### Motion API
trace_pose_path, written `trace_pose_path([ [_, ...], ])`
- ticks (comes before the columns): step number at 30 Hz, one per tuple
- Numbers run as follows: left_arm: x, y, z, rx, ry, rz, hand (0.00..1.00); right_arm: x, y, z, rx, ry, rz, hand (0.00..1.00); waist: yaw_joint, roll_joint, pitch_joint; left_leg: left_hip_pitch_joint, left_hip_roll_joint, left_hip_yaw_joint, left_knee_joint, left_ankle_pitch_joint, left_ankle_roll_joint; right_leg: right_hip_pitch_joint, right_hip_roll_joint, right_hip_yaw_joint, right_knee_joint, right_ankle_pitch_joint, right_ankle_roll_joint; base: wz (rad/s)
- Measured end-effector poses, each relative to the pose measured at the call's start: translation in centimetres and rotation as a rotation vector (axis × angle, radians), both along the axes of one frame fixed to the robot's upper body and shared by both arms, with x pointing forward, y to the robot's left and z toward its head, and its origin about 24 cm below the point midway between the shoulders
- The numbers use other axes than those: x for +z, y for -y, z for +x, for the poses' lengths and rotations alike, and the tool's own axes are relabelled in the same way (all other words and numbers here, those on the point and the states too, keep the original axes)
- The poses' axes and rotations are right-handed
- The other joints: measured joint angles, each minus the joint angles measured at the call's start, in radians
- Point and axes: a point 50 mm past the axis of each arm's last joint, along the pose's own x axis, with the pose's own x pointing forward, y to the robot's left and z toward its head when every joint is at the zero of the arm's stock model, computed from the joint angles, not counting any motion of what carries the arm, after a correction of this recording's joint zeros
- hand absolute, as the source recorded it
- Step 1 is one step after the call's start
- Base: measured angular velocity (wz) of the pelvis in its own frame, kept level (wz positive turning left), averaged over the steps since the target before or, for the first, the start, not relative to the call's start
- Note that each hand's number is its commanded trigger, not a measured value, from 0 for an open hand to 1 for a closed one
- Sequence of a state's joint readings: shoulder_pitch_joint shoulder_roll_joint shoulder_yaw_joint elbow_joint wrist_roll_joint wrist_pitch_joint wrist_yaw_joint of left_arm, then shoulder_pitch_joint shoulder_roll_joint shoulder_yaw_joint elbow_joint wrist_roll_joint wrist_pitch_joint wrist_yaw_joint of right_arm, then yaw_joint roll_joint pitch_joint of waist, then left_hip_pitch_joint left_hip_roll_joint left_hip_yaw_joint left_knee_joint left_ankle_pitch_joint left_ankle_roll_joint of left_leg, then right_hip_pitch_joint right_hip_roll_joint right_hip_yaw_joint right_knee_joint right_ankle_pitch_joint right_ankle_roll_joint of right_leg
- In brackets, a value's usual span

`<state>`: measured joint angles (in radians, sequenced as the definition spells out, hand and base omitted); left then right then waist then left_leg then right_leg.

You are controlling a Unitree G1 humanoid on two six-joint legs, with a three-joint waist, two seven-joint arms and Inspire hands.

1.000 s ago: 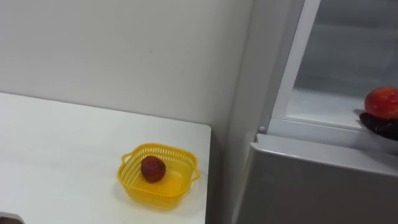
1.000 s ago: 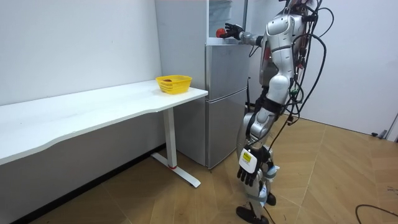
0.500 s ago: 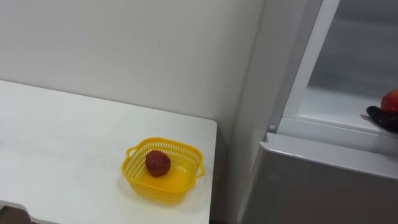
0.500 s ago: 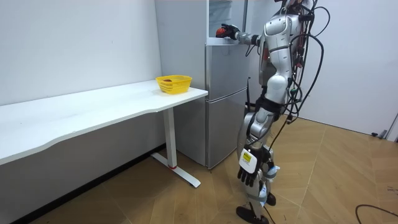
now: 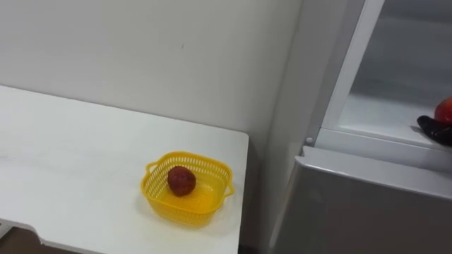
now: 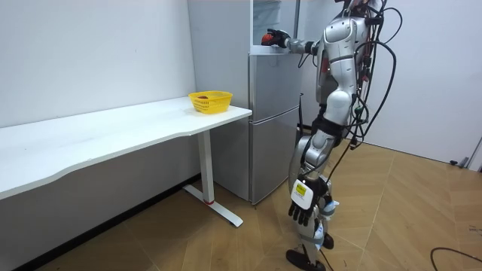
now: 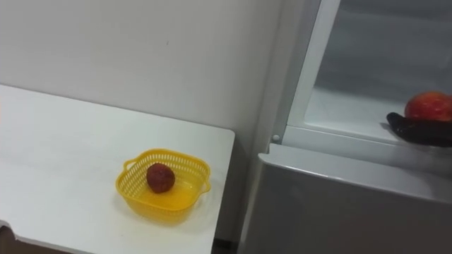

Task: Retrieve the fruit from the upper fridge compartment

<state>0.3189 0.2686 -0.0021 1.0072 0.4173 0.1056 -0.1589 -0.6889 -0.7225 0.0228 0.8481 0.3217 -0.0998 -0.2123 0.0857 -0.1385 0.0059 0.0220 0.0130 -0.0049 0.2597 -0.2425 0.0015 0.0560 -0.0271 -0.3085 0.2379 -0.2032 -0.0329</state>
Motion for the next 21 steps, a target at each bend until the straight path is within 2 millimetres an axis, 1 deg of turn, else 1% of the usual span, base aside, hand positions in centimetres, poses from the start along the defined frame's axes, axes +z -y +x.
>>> trace_pose_path([
  [2, -0.03, 0.07, -0.03, 0.009, 0.0, -0.004, 0.0, 0.0, -0.02, 0.02, 0.007, -0.005, -0.003, 1.0, 0.002, 0.001, 0.0004, 0.0, 0.001, -0.001, 0.0, 0.001, -0.002, 0.0, 0.0, -0.001, 0.0, 0.001, -0.001, 0.0],
  [9, -0.06, 0.16, 0.15, 0.021, 0.008, -0.009, 0.0, 0.51, -0.31, 0.32, 0.05, -0.009, -0.025, 1.0, 0.002, 0.008, 0.0046, -0.002, 0.003, 0.001, 0.0, 0.004, -0.006, -0.003, 0.002, -0.002, -0.001, 0.0, -0.005, 0.0],
  [21, -0.08, 0.17, 0.19, 0.007, 0.011, 0.01, 0.0, 0.9, -0.14, 0.33, 0.059, -0.001, -0.019, 1.0, 0.004, 0.008, 0.0038, 0.012, 0.003, 0.001, -0.007, 0.008, -0.009, 0.01, 0.006, -0.002, -0.019, -0.001, -0.008, 0.0],
])
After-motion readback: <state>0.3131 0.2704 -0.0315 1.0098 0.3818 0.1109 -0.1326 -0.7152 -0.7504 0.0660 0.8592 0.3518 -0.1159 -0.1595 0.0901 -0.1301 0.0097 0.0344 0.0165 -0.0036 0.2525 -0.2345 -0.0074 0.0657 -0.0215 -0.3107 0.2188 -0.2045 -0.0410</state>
